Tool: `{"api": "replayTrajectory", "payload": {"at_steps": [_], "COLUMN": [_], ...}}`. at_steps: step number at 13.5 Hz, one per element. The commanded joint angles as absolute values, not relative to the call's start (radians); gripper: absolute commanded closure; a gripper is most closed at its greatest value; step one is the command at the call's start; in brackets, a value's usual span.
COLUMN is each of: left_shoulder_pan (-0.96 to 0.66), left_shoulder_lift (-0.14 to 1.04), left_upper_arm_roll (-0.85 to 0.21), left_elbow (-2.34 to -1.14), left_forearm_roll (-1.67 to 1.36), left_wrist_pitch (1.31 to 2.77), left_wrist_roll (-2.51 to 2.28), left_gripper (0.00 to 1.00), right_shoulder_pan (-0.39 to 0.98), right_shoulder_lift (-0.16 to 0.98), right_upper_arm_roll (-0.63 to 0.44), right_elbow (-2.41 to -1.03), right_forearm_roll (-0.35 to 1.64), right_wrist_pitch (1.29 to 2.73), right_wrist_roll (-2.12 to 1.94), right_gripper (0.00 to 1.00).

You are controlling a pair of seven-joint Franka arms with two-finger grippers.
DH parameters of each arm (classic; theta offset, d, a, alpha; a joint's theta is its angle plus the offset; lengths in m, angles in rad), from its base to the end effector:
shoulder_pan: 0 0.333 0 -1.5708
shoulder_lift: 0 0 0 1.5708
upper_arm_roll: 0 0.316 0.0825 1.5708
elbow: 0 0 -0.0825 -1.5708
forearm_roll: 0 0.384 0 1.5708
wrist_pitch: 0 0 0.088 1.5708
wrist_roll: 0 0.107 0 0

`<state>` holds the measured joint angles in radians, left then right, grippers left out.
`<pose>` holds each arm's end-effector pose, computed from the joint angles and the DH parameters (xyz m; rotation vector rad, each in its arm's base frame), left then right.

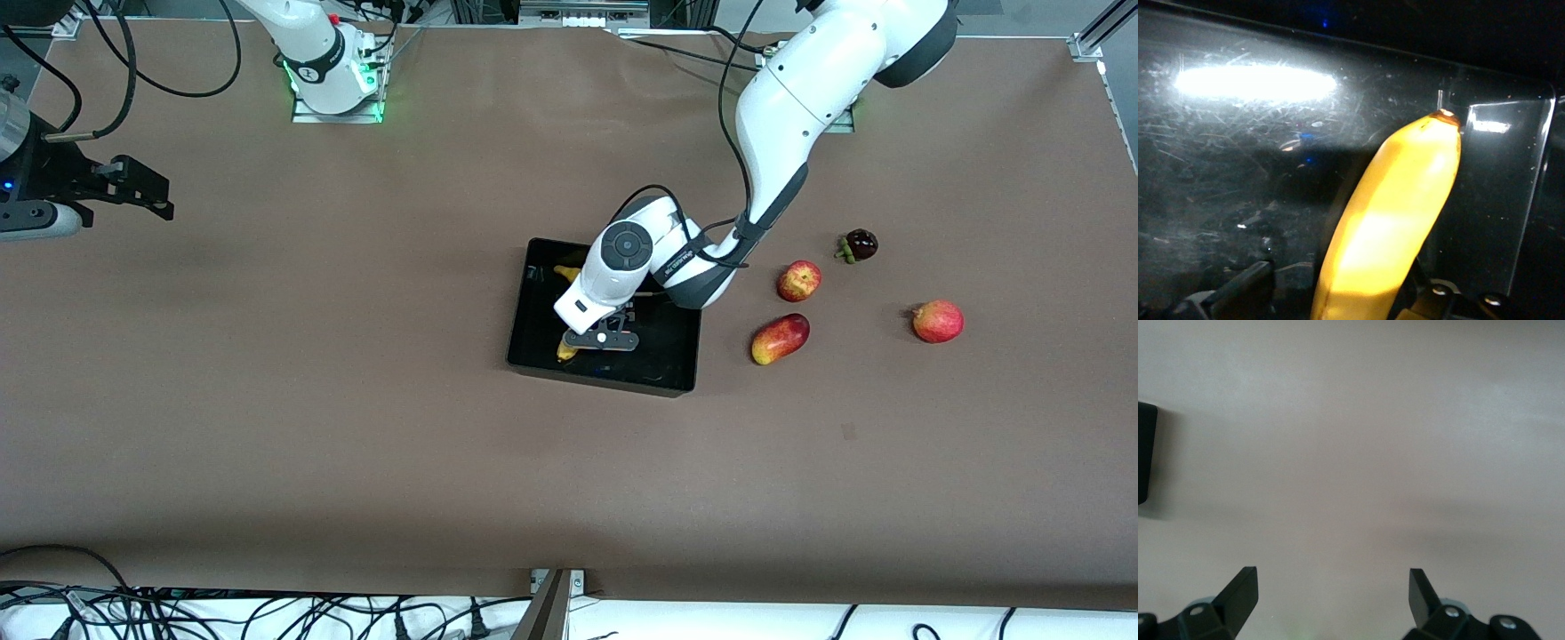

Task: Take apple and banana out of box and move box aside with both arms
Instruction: 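Grasp the yellow banana in the tray with the left gripper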

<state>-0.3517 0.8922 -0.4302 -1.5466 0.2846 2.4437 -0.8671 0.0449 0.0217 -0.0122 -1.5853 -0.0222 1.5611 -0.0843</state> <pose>0.5360 -0.4642 0.1636 2.9794 0.0488 -0.0492 0.5588 0.0160 0.6048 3.1141 0.1828 -0.0725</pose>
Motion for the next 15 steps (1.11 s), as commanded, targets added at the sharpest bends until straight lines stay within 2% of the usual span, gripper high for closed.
{"api": "replayTrajectory", "payload": {"at_steps": [1, 5, 7, 10, 15], "left_shoulder_pan": [-0.364, -0.353, -0.322, -0.256, -0.128], "left_shoulder_lift": [0.900, 0.864, 0.781, 0.687, 0.540], "left_upper_arm_roll": [-0.416, -0.417, -0.431, -0.472, -0.476], "left_elbow": [-1.519, -1.519, -1.500, -1.502, -1.500], "left_forearm_roll": [0.310, 0.301, 0.295, 0.224, 0.199], "left_wrist_pitch": [2.438, 2.406, 2.219, 2.136, 1.886], "left_wrist_roll": [-0.896, -0.900, -0.897, -0.890, -0.753], "left_gripper": [0.99, 1.00, 1.00, 1.00, 1.00], "right_shoulder_pan": [0.034, 0.034, 0.034, 0.034, 0.034], "right_shoulder_lift": [0.029, 0.028, 0.029, 0.029, 0.029], "right_upper_arm_roll": [0.002, 0.002, 0.002, 0.002, 0.002], "right_elbow": [-1.569, -1.568, -1.568, -1.568, -1.568], "right_forearm_roll": [-0.037, -0.037, -0.037, -0.037, -0.037], "right_wrist_pitch": [1.557, 1.557, 1.557, 1.557, 1.557], "right_wrist_roll": [-0.078, -0.078, -0.078, -0.078, -0.078], "right_gripper": [0.00, 0.00, 0.00, 0.00, 0.00]}}
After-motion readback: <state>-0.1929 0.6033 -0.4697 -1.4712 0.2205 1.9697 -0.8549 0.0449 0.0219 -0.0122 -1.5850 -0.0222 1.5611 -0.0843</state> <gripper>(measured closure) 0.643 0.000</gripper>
